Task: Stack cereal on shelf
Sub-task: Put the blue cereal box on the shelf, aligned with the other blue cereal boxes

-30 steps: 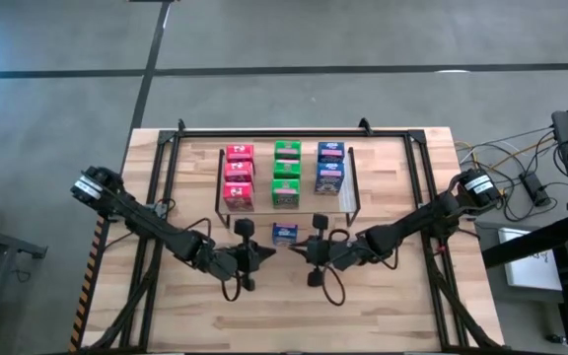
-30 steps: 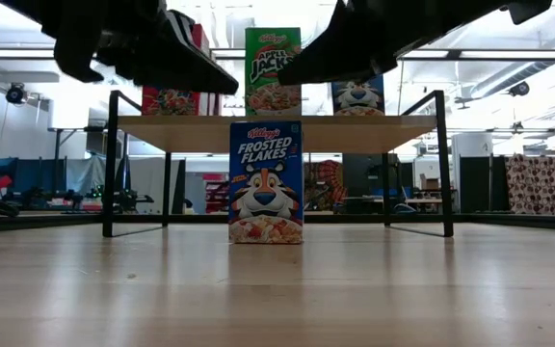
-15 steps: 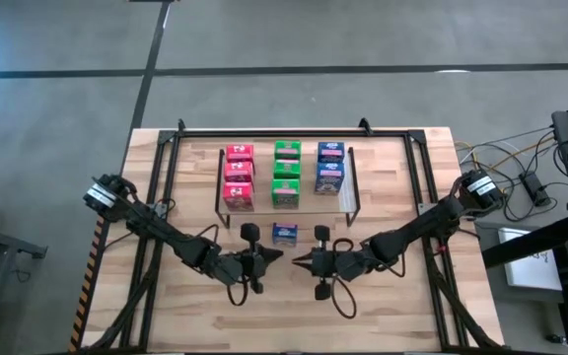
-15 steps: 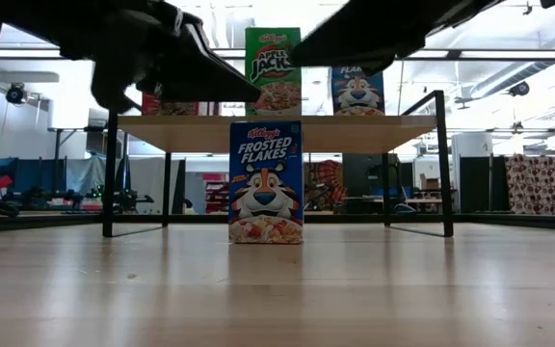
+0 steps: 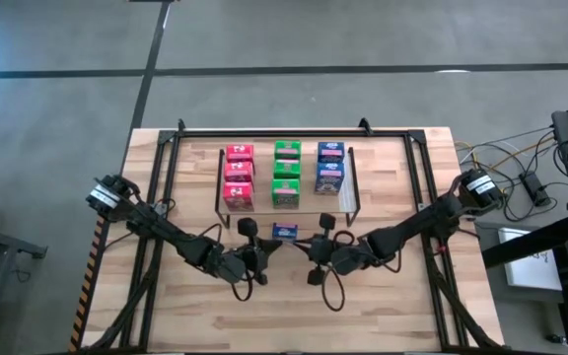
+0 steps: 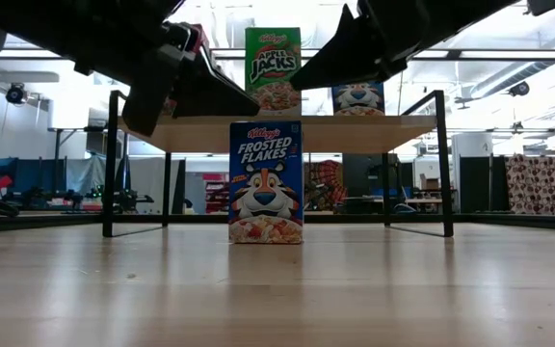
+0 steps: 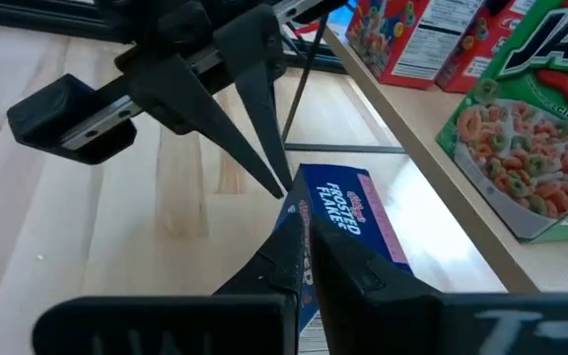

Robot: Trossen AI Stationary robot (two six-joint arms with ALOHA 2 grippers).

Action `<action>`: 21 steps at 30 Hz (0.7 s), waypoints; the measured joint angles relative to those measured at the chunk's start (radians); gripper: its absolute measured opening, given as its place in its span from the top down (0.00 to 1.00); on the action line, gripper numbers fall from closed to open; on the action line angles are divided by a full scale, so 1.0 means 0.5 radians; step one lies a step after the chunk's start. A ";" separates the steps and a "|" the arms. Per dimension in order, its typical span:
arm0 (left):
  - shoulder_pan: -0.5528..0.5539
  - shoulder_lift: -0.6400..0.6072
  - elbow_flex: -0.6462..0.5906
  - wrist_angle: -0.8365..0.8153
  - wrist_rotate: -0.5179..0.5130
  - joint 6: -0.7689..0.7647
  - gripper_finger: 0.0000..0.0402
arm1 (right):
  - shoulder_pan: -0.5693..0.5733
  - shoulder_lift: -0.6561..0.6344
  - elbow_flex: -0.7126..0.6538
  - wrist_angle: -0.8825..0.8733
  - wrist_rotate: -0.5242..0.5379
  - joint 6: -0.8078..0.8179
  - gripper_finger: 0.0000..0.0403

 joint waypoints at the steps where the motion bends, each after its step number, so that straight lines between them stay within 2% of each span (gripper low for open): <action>1: 0.000 0.000 0.000 0.000 -0.002 -0.003 1.00 | -0.006 0.000 0.000 0.000 -0.005 0.004 0.97; 8: -0.011 0.000 0.001 0.000 -0.208 -0.029 1.00 | -0.007 0.000 0.000 -0.001 -0.007 -0.006 0.97; 21: -0.009 0.023 0.001 -0.035 -0.210 -0.113 1.00 | -0.007 0.002 -0.001 -0.004 -0.014 0.009 0.97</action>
